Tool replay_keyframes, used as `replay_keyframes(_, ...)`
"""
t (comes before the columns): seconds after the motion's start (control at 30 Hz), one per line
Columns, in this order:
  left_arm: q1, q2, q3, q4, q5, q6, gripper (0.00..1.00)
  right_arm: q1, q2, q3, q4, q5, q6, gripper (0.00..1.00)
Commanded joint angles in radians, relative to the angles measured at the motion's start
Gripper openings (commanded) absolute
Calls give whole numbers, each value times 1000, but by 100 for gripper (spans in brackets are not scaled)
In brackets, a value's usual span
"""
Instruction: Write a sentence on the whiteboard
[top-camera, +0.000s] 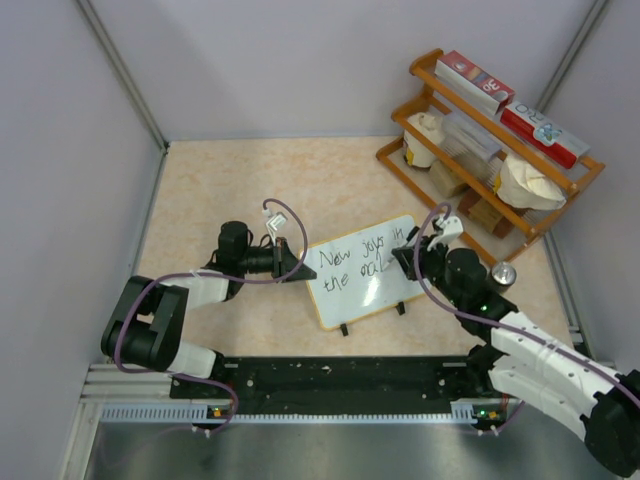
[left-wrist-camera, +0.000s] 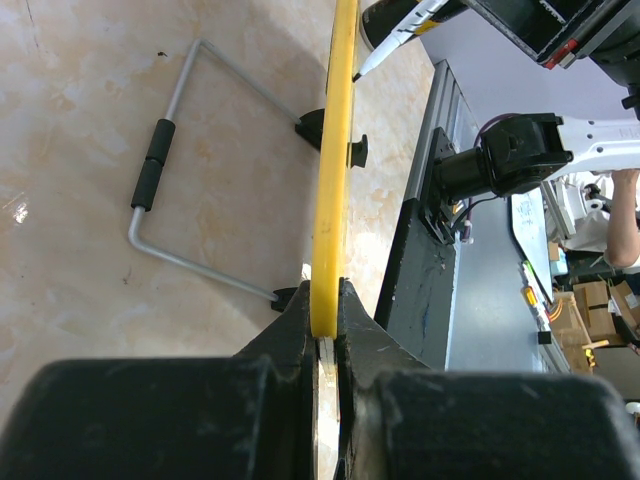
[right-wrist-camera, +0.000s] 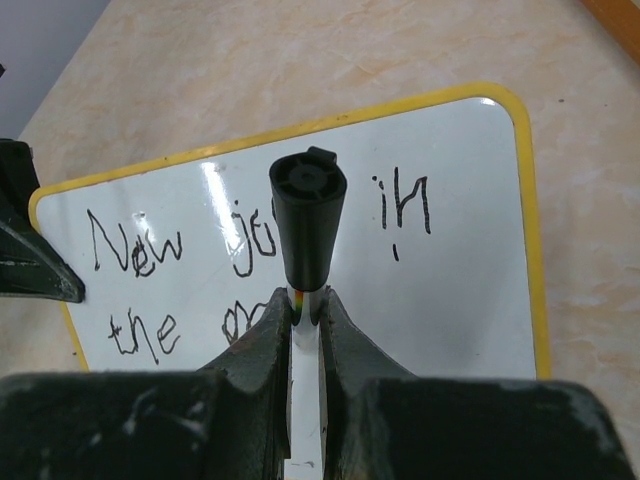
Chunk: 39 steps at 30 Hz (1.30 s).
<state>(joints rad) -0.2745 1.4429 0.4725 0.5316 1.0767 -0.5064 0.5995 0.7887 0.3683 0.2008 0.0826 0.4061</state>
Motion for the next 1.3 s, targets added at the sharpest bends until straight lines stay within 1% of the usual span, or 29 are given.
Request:
replay_keyframes(0.0, -2, 14, 12, 28, -29, 85, 0, -9, 30, 58, 26, 19, -12, 0)
replay_keyframes(0.1, -2, 16, 12, 28, -29, 85, 0, -12, 35, 80, 29, 8, -15, 0)
replay_keyframes(0.23, -2, 16, 11, 30, -27, 85, 0, -12, -3, 84, 25, 3, -16, 0)
replay_keyframes(0.4, -2, 19, 14, 28, -27, 85, 0, -12, -40, 83, 3, 29, -26, 0)
replay_keyframes(0.9, -2, 17, 12, 28, -26, 85, 0, -26, 3, 70, 34, 82, -18, 0)
replay_keyframes(1.27, 0, 19, 12, 30, -26, 85, 0, -27, 38, 58, 43, 51, -6, 0)
